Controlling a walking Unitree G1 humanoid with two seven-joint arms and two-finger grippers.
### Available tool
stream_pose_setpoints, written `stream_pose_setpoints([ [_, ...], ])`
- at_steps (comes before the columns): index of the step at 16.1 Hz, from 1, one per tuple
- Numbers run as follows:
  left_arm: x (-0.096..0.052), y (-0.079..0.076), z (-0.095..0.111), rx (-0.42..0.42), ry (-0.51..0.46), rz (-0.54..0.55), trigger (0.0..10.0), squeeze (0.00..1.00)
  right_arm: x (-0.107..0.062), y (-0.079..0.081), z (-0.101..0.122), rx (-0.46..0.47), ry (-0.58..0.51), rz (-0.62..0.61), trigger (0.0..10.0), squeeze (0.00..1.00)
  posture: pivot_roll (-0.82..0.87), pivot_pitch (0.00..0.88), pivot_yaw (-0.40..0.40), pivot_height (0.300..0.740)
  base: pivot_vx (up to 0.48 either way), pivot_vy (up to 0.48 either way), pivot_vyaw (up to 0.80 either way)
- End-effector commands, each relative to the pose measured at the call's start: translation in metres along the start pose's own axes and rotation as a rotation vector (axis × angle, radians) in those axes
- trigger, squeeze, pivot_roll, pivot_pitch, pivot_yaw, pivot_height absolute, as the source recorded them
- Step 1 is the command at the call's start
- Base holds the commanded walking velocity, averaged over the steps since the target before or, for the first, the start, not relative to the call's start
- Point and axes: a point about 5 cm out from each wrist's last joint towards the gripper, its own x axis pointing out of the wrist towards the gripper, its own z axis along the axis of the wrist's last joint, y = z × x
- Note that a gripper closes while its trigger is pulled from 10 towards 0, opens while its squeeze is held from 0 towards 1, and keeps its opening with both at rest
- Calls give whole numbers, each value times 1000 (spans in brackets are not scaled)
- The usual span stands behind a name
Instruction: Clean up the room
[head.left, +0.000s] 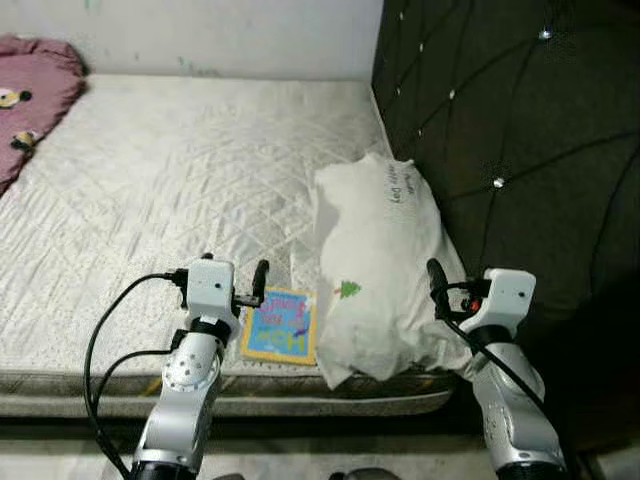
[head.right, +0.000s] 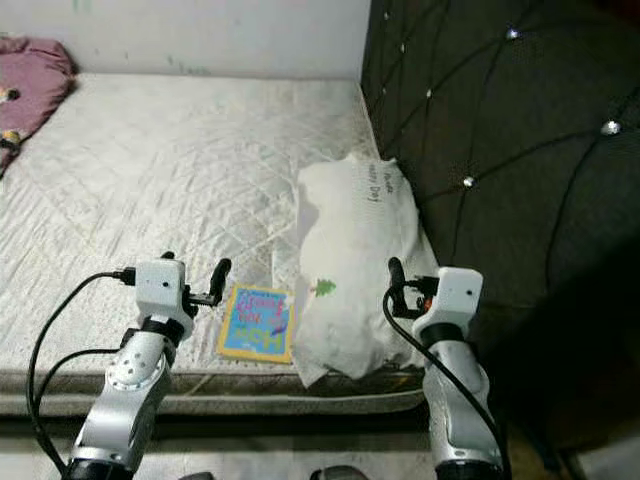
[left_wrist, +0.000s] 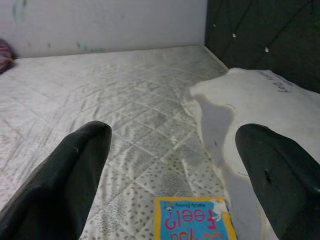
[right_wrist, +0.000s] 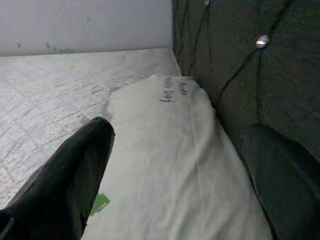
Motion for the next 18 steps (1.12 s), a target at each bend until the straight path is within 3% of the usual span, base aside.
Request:
stream_pose_setpoints([
  [1, 1, 0, 0, 4, 0, -7, 10000, 0, 1, -1, 0, 0, 5, -2, 10000, 0, -50, 0, 3, 740, 0, -319, 0],
  [4, 1, 0, 0, 2, -1, -8, 10000, 0, 1, -1, -1, -2, 9, -3, 10000, 0, -51, 0, 4, 740, 0, -319, 0],
  [6, 1, -1, 0, -4, -6, -8, 10000, 0, 0, -2, -1, -1, 9, -2, 10000, 0, -52, 0, 4, 740, 0, -317, -741],
  [10, 1, -2, -2, -61, 12, -1, 10000, 0, 0, -1, -2, -3, 13, 0, 10000, 0, -52, 0, 3, 740, 0, 0, -130],
  [13, 1, -2, -3, -82, 18, -3, 10000, 0, 0, -2, -2, -3, 16, 0, 10000, 0, -51, 0, 1, 740, 0, 480, 0],
  [18, 3, -2, -2, -95, 19, -7, 10000, 0, 0, -1, -2, -5, 19, 4, 10000, 0, -53, 0, 2, 740, 0, 480, -650],
])
